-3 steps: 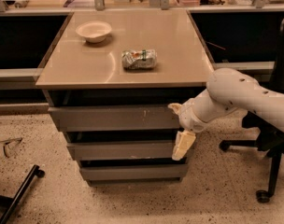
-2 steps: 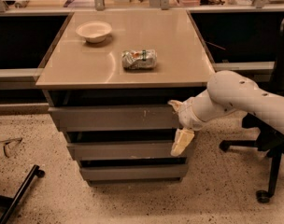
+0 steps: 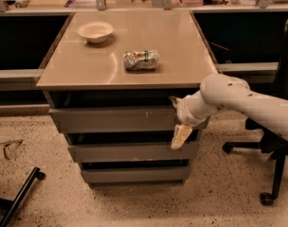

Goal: Open top drawer

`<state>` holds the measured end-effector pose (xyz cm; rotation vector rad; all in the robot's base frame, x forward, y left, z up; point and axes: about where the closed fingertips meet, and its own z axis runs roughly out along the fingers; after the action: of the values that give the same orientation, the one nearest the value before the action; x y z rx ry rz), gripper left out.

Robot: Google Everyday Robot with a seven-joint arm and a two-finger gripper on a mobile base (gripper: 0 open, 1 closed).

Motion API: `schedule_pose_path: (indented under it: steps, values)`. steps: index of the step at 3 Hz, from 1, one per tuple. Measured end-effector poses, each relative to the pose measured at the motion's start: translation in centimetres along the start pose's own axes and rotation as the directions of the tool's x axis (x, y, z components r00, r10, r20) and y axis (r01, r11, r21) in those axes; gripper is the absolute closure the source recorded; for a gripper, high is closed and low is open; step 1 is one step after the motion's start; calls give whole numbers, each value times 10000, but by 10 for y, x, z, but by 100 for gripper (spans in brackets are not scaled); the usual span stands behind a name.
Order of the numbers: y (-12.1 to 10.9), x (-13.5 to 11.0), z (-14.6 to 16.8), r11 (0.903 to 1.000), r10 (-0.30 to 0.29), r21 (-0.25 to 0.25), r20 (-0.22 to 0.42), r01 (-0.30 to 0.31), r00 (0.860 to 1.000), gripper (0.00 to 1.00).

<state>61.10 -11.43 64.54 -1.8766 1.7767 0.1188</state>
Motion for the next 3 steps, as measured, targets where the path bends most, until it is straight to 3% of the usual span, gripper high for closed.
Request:
schedule_pose_path:
  steps: [1,2,3]
  values:
    - [-8,9,25,9994,-44,-346,-184,38,9998,0]
    - [-9,8,23,9994,-45,-355,-188,38,9998,0]
    - [-2,1,23,9973,20,-728,-87,-26,10000,0]
